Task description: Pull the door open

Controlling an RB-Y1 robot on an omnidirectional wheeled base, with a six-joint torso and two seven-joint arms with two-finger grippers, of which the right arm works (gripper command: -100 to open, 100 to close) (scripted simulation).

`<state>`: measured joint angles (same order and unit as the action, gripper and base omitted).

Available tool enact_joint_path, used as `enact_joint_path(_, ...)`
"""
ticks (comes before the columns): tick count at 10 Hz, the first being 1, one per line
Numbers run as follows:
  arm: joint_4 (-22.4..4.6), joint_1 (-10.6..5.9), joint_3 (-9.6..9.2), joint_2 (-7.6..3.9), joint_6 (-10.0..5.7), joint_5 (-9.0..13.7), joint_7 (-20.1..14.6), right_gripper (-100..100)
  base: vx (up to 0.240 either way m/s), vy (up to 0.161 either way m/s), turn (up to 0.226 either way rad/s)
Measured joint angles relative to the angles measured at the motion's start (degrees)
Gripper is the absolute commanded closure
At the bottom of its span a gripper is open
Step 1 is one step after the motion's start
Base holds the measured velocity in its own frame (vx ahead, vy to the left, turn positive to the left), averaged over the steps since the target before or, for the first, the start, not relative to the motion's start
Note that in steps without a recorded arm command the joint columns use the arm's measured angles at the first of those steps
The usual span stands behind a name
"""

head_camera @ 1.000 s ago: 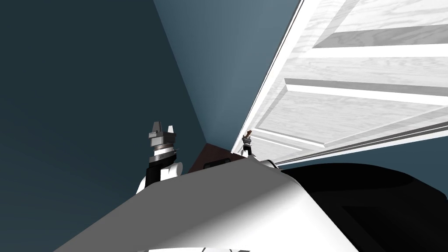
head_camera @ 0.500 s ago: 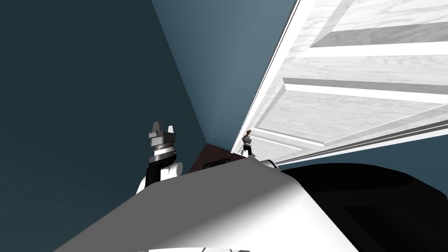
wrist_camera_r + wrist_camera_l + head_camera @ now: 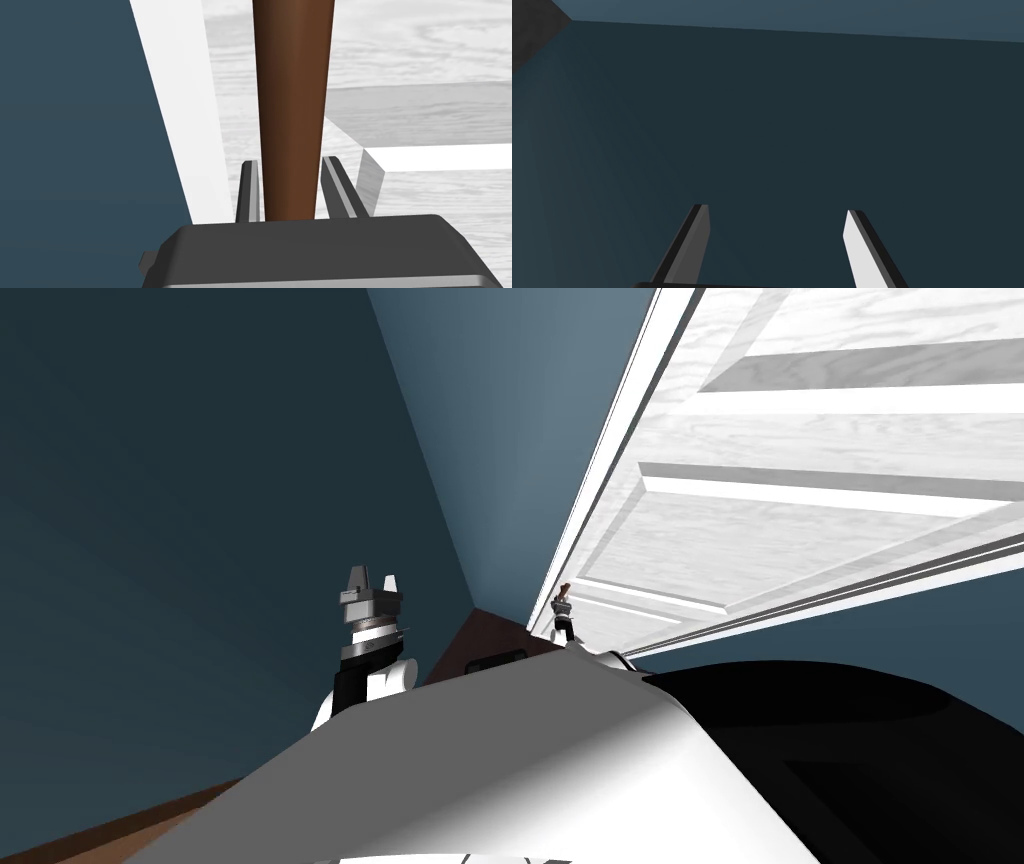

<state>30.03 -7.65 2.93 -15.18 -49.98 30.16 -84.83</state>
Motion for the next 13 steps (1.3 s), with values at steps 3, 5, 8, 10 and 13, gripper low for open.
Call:
enact_joint_path(3,0.41,-0.01,-2.16,-0.37,0.31,-1.40,-1.77,100,-0.265,-0.022,0.077)
enact_joint_path(5,0.12,-0.11,-3.17,-0.24,0.19,-2.02,-2.66,100,-0.135,0.007,0.051)
enact_joint_path(8,1.57,0.36,-4.49,-1.19,0.77,-2.82,-3.88,100,-0.215,-0.019,0.068)
enact_joint_path(10,0.61,0.12,-5.93,-1.57,-0.09,-3.70,-5.41,100,-0.240,-0.032,0.105)
enact_joint_path(13,2.02,0.89,-8.13,-2.43,0.31,-5.03,-7.26,100,-0.214,-0.014,0.052)
